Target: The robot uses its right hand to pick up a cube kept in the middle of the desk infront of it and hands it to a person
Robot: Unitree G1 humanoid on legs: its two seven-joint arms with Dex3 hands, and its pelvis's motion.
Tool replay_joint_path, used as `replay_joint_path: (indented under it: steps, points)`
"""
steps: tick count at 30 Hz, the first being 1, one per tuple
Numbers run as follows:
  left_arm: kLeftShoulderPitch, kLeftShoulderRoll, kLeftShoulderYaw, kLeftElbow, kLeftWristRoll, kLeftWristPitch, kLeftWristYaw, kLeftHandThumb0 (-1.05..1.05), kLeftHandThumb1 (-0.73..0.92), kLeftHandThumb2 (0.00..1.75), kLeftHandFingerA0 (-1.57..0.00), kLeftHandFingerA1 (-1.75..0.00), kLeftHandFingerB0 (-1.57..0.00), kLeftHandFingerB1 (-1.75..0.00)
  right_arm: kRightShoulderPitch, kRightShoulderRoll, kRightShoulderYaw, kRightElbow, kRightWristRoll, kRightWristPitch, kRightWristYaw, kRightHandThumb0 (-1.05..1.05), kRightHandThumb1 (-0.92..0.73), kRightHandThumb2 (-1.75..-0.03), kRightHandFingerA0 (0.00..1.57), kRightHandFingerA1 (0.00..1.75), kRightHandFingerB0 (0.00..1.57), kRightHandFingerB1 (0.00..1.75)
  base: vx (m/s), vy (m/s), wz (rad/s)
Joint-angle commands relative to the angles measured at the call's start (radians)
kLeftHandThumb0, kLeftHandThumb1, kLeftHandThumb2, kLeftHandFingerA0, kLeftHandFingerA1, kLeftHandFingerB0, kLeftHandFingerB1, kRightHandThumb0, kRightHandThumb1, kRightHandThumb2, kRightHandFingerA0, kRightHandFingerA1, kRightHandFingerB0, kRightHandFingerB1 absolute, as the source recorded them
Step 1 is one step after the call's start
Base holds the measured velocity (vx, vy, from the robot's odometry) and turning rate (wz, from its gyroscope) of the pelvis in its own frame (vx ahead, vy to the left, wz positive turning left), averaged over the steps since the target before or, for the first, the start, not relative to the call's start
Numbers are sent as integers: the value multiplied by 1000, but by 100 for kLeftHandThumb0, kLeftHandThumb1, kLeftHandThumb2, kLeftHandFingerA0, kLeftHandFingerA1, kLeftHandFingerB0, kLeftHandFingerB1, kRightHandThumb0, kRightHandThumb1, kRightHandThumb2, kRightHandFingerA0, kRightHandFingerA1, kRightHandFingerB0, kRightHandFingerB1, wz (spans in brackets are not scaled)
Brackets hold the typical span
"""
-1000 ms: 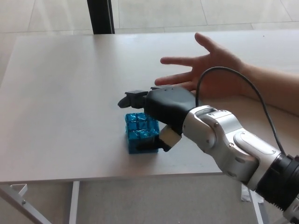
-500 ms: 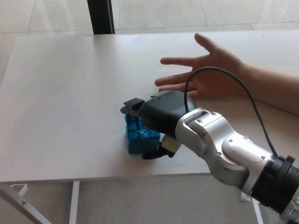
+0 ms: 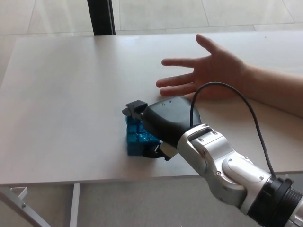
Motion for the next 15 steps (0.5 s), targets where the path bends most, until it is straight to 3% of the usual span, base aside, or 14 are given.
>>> replay_joint_path:
  steps: [1, 2, 3, 4, 10, 11, 12, 13, 14, 15]
  points:
    - [11, 13, -8, 4, 8, -17, 2, -76, 75, 63, -52, -55, -52, -42, 135, 60, -82, 115, -20, -78, -377, -32, -65, -65, 91, 175, 83, 69, 0, 0, 0]
    - [12, 12, -8, 4, 7, -20, 1, -76, 76, 63, -51, -57, -51, -42, 147, 71, -91, 117, -10, -82, -390, -33, -63, -64, 90, 175, 86, 71, 0, 0, 0]
    - [13, 12, -8, 3, 8, -20, 1, -75, 59, 100, -52, -67, -47, -56, 164, 87, -104, 122, 2, -91, -410, -32, -62, -64, 90, 175, 88, 74, 0, 0, 0]
    - [14, 10, -2, 2, 1, -19, 3, -76, 75, 63, -54, -59, -55, -43, 175, 94, -108, 126, 7, -96, -414, -32, -60, -65, 92, 175, 90, 79, 0, 0, 0]
    - [22, 10, -14, 2, 12, -35, 0, -77, 77, 64, -55, -56, -57, -41, 195, 81, -125, 116, -1, -118, -391, -32, -58, -68, 94, 175, 92, 86, 0, 0, 0]
    - [23, 11, -15, 2, 12, -34, 0, -76, 78, 63, -54, -55, -56, -41, 197, 82, -134, 116, 3, -124, -394, -38, -44, -93, 121, 134, 84, 86, 0, 0, 0]
    - [22, 13, -16, 2, 13, -31, 3, -77, 78, 64, -53, -55, -57, -41, 199, 81, -149, 103, 7, -123, -386, -35, -59, -62, 92, 175, 87, 83, 0, 0, 0]
    - [18, 14, -22, 5, 20, -25, 12, -77, 78, 64, -55, -58, -58, -41, 197, 81, -164, 107, 9, -138, -401, -41, -41, -89, 118, 136, 81, 83, 0, 0, 0]
    - [17, 16, -20, 3, 15, -21, 3, -76, 78, 64, -52, -57, -55, -42, 192, 81, -178, 100, 10, -137, -397, -36, -60, -62, 87, 175, 85, 84, 0, 0, 0]
    - [17, 17, -19, 2, 13, -23, 3, -76, 78, 64, -52, -57, -54, -42, 189, 79, -191, 92, 13, -148, -400, -40, -44, -92, 119, 135, 82, 88, 0, 0, 0]
